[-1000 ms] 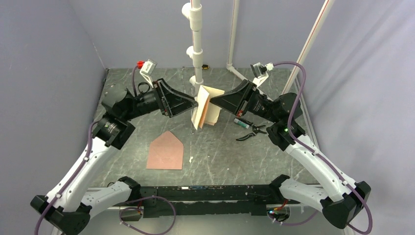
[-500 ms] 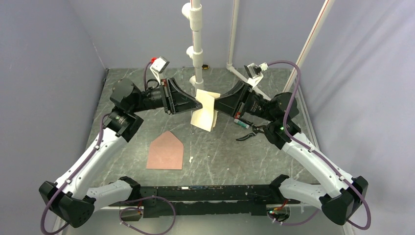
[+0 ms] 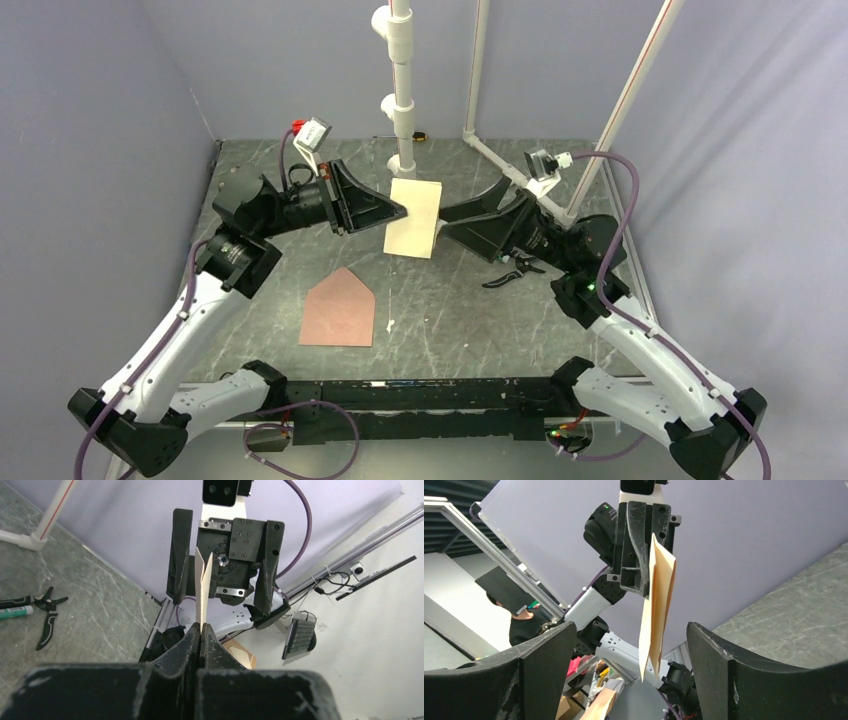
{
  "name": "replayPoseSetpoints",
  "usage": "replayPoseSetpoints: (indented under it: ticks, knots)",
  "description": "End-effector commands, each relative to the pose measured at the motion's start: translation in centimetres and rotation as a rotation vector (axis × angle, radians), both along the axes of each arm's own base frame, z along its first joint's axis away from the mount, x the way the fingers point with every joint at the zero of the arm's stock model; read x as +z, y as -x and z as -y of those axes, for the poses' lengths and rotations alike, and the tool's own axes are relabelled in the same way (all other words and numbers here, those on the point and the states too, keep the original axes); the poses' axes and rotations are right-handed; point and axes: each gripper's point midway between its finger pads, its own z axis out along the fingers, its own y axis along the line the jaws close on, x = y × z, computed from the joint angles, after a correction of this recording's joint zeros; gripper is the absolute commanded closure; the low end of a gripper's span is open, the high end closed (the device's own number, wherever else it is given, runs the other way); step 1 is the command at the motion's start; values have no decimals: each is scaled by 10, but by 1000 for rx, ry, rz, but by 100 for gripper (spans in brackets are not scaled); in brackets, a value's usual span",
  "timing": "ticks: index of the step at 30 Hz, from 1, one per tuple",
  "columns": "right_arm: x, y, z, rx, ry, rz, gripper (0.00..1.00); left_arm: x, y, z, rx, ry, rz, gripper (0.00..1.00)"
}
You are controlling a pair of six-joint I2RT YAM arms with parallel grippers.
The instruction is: Place the letter into the envelope and seal it
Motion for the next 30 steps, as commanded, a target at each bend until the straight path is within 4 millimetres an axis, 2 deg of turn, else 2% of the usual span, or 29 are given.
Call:
replayPoseSetpoints:
  ticks: [1,6,9,13,16,18,19,21,23,24,27,30]
  knots:
    - [17,10,4,17,-65,79,13,23,3,-8,56,44,64,97]
    - [9,-5,-9,7,-3,32,12,22,3,-6,39,55,50,98]
    - [10,-6,-18,48,2,8,21,21,2,-7,53,54,49,97]
    - [14,-5,-21,62,-30,2,52,14,-1,-7,72,31,28,97]
    - [13,-11,-19,22,-30,-17,99,-2,-5,-7,87,-18,-19,97]
    - [2,-22,-18,-36,15,-61,100,-21,-13,-11,149,-90,-71,84]
    - [-9,-29,-18,-73,54,-94,100,-34,-21,-16,213,-143,-113,73]
    - [-40,-46,-15,-169,161,-174,100,-77,-39,-39,402,-309,-242,38]
    - [-83,-65,-4,-297,283,-268,100,-133,-52,-78,645,-510,-423,19]
    - [-106,-68,0,-327,343,-315,100,-160,-52,-100,755,-608,-512,14]
    - [-159,-74,15,-415,455,-402,100,-235,-35,-156,1008,-871,-752,8]
    - [-191,-71,21,-432,509,-450,100,-286,-22,-182,1120,-1006,-871,7]
